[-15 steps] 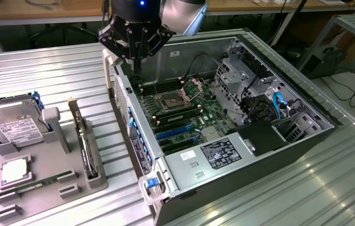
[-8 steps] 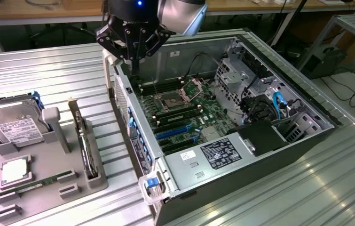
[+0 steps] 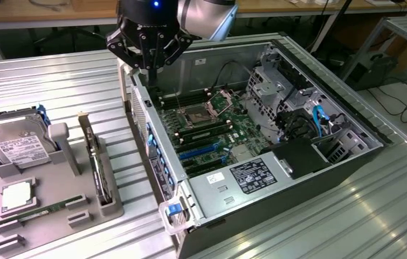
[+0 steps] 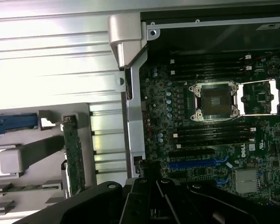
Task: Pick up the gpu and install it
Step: 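Reach for the gpu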
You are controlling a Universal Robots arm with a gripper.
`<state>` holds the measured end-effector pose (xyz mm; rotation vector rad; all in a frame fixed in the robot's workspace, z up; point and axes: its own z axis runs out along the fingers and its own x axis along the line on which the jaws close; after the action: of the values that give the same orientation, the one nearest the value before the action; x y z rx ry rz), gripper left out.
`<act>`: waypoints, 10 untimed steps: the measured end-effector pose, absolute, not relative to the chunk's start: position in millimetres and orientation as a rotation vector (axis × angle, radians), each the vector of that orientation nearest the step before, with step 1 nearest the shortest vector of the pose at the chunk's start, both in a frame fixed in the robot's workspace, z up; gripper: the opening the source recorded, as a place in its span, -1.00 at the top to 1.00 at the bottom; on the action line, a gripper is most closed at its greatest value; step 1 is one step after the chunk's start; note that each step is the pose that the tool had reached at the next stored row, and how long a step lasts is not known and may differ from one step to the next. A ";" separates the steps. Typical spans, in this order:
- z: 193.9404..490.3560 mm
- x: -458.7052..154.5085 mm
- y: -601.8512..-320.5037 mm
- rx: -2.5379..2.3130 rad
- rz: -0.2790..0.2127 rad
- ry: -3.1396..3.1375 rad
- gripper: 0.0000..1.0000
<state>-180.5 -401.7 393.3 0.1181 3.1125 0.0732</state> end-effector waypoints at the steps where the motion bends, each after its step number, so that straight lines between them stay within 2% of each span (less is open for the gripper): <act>1: 393.3 -181.0 -401.7 0.118 0.073 3.112 0.79; 10: 393.3 -187.4 -402.4 0.118 0.074 3.112 0.79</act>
<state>-187.4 -402.4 393.3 0.1182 3.1125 0.0735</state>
